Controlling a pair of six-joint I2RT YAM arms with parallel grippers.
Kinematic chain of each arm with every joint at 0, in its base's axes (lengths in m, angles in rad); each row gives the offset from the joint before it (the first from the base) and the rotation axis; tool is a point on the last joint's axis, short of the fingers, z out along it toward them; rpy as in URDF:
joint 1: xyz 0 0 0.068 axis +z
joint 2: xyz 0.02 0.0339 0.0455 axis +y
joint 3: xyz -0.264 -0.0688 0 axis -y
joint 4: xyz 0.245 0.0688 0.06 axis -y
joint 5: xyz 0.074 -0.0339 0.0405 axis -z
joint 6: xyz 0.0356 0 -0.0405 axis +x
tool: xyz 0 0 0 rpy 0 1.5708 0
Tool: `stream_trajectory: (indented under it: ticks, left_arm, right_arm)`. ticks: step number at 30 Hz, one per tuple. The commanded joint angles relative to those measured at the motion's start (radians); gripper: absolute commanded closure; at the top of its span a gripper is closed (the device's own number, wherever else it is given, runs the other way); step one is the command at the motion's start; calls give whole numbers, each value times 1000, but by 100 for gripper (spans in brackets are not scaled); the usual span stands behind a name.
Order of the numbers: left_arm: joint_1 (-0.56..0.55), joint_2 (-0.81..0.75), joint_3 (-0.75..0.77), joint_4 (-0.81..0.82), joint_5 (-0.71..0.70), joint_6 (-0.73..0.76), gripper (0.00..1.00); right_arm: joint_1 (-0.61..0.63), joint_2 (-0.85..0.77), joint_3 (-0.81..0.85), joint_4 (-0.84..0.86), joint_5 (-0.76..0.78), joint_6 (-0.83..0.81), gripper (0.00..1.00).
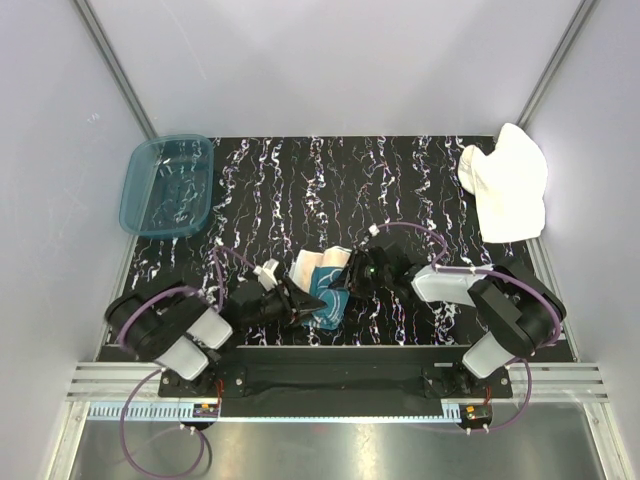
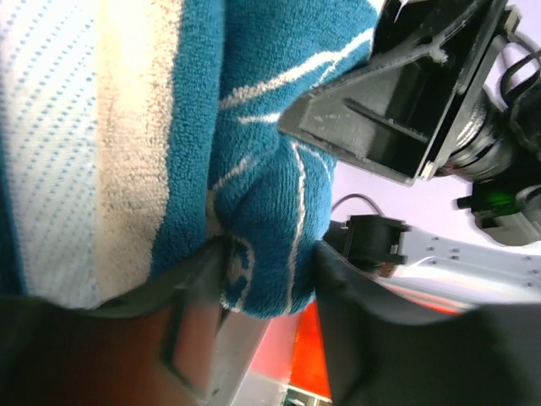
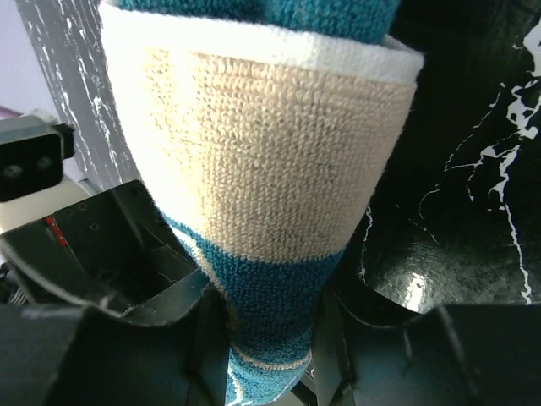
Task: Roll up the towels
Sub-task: Roll the towel
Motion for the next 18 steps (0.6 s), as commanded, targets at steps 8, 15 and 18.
stream_trajectory:
  ticks: [8,15,18]
  left_arm:
    - [-1,-436,220,-998,-235,404,33]
    - [-22,-542,379,-1313,-415,621,33]
    - [-69,-573,428,-1402,-521,677,33]
  right_arm:
    - [25,-21,130,-409,169,-85,72]
    - [55,-44,214,-570,239,-97,73]
    - [69,-19,248,-622,262,-99,73]
